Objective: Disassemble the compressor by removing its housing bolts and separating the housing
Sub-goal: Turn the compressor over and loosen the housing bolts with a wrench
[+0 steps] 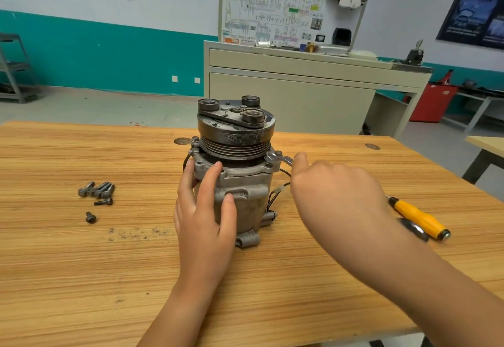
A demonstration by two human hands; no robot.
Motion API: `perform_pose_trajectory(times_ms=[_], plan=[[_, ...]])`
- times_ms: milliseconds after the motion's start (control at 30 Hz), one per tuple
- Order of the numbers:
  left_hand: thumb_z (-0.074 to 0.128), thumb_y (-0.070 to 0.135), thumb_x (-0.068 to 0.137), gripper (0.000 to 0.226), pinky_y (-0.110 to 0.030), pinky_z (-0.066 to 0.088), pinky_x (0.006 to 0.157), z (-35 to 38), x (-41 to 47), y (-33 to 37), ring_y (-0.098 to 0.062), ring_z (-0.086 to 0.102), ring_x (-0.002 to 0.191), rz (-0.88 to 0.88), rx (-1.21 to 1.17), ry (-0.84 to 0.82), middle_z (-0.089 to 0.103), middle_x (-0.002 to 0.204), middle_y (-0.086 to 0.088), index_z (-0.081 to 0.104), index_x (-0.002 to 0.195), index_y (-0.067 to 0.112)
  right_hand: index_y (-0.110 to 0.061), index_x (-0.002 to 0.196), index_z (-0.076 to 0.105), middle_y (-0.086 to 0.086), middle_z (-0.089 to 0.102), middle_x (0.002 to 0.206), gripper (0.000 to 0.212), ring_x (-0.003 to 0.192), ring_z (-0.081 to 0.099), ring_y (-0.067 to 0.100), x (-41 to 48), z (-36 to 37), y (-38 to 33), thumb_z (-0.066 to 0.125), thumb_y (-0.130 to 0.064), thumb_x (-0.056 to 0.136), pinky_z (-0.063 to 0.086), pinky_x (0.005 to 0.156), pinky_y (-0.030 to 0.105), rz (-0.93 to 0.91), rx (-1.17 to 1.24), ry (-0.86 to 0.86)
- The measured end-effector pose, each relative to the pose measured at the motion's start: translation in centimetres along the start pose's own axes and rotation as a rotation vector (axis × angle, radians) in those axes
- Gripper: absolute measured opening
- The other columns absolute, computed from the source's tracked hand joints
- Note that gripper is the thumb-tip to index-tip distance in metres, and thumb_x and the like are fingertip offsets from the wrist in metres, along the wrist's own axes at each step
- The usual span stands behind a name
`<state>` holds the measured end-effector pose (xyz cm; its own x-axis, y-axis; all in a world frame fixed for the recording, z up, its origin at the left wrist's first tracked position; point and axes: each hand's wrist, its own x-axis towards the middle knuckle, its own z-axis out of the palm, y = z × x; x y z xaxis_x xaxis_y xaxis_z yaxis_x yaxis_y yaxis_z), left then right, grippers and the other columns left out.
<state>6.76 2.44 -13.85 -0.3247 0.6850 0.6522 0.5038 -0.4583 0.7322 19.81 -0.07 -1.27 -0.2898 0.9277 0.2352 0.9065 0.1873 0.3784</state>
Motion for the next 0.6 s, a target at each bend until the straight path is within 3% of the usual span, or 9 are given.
perform_pose_trajectory(times_ms=[100,167,233,333,367,433,467,533,600], plan=[[0.043,0.029,0.088,0.046,-0.048,0.023,0.113,0.0,0.1,0.2,0.004,0.016,0.135,-0.004,-0.015,-0.004,0.013,0.143,0.021,0.029,0.122,0.056,0.014,0.139,0.006,0.018,0.054,0.109,0.058,0.061,0.045,0.016,-0.1,0.2,-1.2,0.033,0.005,0.088,0.022,0.038,0.025,-0.025,-0.034,0.001],[0.043,0.029,0.088,0.046,-0.046,0.024,0.113,0.1,0.1,0.3,-0.006,0.019,0.138,-0.002,-0.026,-0.003,0.014,0.144,0.018,0.029,0.122,0.056,0.018,0.136,0.005,0.02,0.053,0.11,0.057,0.052,0.033,0.013,-0.1,0.2,-1.6,0.027,0.01,0.085,0.025,0.037,0.024,-0.042,-0.045,-0.008],[0.043,0.027,0.088,0.045,-0.042,0.023,0.113,0.2,0.1,0.3,-0.008,0.02,0.138,0.006,-0.033,0.009,0.014,0.145,0.015,0.03,0.122,0.053,0.021,0.132,0.004,0.026,0.048,0.109,0.059,0.058,0.046,0.015,-0.1,-0.1,-1.8,0.018,0.015,0.076,0.029,0.037,0.022,-0.063,-0.095,-0.012],[0.043,0.027,0.088,0.044,-0.035,0.021,0.111,0.3,0.1,0.1,-0.002,0.016,0.136,0.009,-0.035,0.016,0.015,0.144,0.014,0.031,0.123,0.051,0.024,0.126,0.007,0.04,0.0,0.109,0.062,0.079,0.061,0.024,-0.2,-0.7,-2.5,0.012,0.013,0.066,0.038,0.04,0.019,-0.155,-0.294,-0.052],[0.043,0.027,0.088,0.044,-0.033,0.019,0.11,0.2,0.1,0.1,0.002,0.014,0.135,0.011,-0.035,0.011,0.014,0.144,0.015,0.03,0.123,0.051,0.027,0.124,0.018,0.044,0.003,0.106,0.062,0.076,0.062,0.024,-0.3,-0.4,-2.5,0.014,0.013,0.064,0.04,0.042,0.019,-0.165,-0.347,-0.051],[0.042,0.028,0.089,0.045,-0.03,0.017,0.11,0.1,0.0,0.0,0.008,0.011,0.133,0.02,-0.032,-0.002,0.012,0.144,0.018,0.029,0.123,0.054,0.024,0.116,0.045,0.027,0.055,0.086,0.064,0.057,0.061,0.019,-0.5,-0.8,-1.7,0.012,0.01,0.063,0.037,0.039,0.018,-0.149,-0.381,0.029],[0.042,0.029,0.089,0.045,-0.03,0.018,0.109,0.0,0.0,0.0,0.009,0.011,0.133,0.023,-0.034,-0.01,0.011,0.144,0.02,0.028,0.122,0.056,0.019,0.119,0.048,0.018,0.061,0.079,0.071,0.048,0.056,0.016,-0.6,-0.6,-1.2,0.007,0.011,0.061,0.034,0.037,0.017,-0.173,-0.384,0.075],[0.041,0.031,0.089,0.045,-0.032,0.02,0.11,-0.1,0.0,0.0,0.002,0.014,0.137,0.018,-0.04,-0.024,0.011,0.144,0.021,0.027,0.121,0.059,0.015,0.134,0.029,0.009,0.054,0.077,0.065,0.041,0.039,0.012,-0.1,0.8,0.2,0.007,0.013,0.073,0.024,0.033,0.018,-0.213,-0.402,0.181],[0.041,0.032,0.089,0.045,-0.035,0.022,0.111,-0.2,0.0,0.1,-0.007,0.018,0.14,0.003,-0.04,-0.032,0.012,0.145,0.02,0.028,0.12,0.061,0.005,0.142,0.007,0.004,0.034,0.071,0.054,0.042,0.025,0.014,0.5,1.8,2.0,0.023,0.005,0.09,0.017,0.033,0.024,-0.268,-0.327,0.115]])
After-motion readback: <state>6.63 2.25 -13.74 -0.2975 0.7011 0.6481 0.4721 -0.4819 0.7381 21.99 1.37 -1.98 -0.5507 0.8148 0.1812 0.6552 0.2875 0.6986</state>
